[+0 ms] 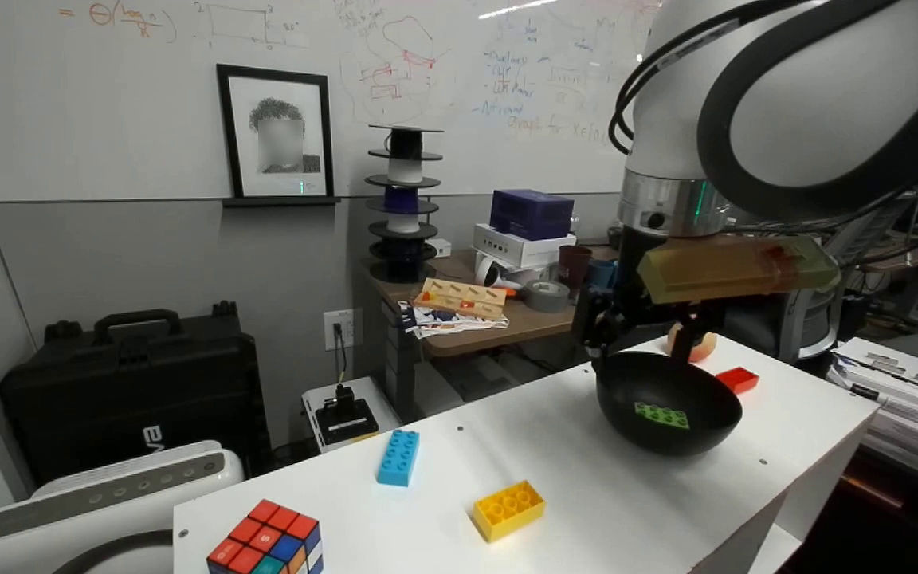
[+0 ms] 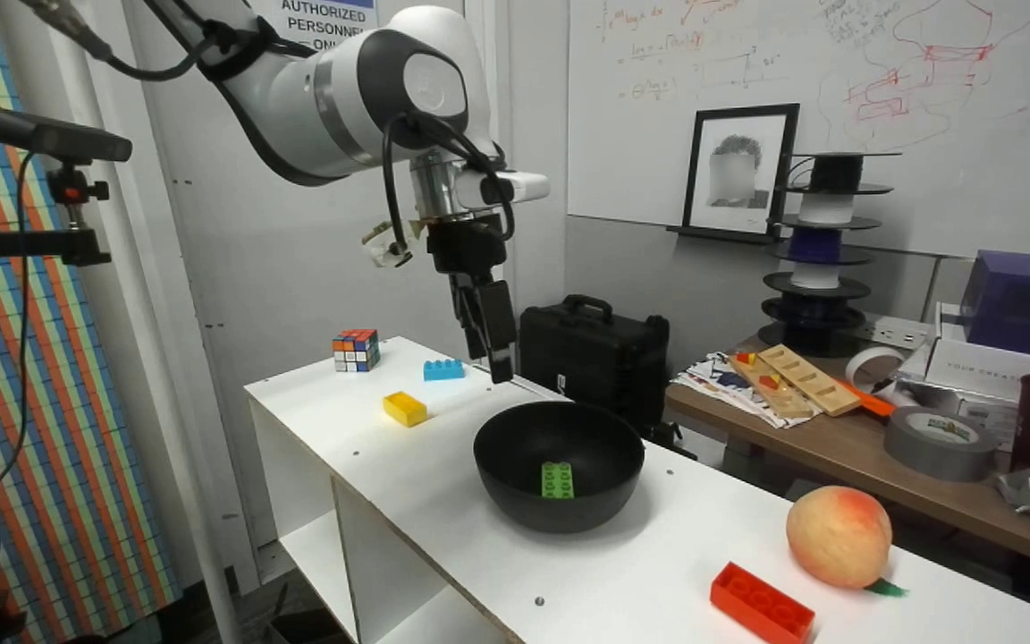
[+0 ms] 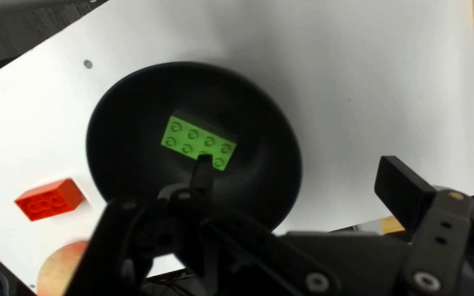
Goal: Place the green, yellow, blue and red blocks inside the black bowl
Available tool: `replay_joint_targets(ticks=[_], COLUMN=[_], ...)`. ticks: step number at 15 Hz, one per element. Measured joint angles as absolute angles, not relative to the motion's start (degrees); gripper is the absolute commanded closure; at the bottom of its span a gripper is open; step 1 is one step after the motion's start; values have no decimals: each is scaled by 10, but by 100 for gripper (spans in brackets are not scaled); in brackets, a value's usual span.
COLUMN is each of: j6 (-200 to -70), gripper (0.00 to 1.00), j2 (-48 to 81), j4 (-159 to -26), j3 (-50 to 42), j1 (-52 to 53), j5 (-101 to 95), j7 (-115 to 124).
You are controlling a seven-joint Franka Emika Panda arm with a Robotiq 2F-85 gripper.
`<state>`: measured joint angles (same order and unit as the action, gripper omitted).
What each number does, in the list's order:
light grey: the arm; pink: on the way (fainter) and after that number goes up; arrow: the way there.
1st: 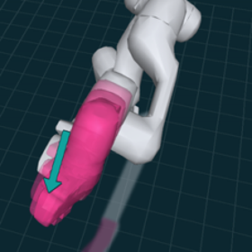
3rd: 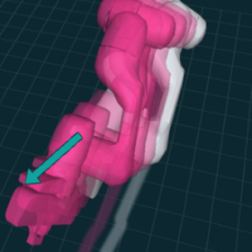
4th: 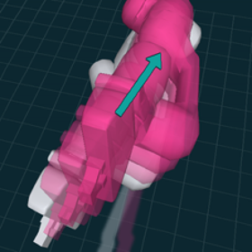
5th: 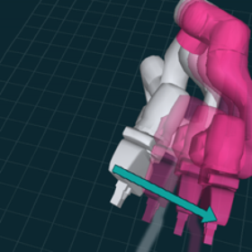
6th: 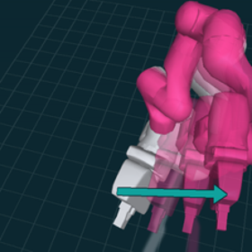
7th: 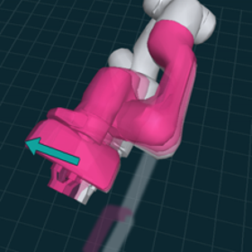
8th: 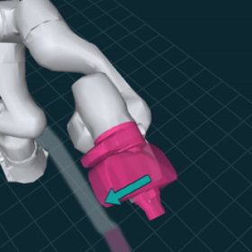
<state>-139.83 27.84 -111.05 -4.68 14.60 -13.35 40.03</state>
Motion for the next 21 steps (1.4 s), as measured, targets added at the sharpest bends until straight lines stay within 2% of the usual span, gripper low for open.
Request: replay_joint_targets(ticks=[7, 13, 21], j6=[-1345, -1333, -1307], gripper=[0, 0, 0], j2=[292, 361, 464], j4=[-1081, -1026, -921], j3=[-1, -2, 8], j1=[201, 208, 205], j5=[-93, -51, 2], j7=[515, 649, 686])
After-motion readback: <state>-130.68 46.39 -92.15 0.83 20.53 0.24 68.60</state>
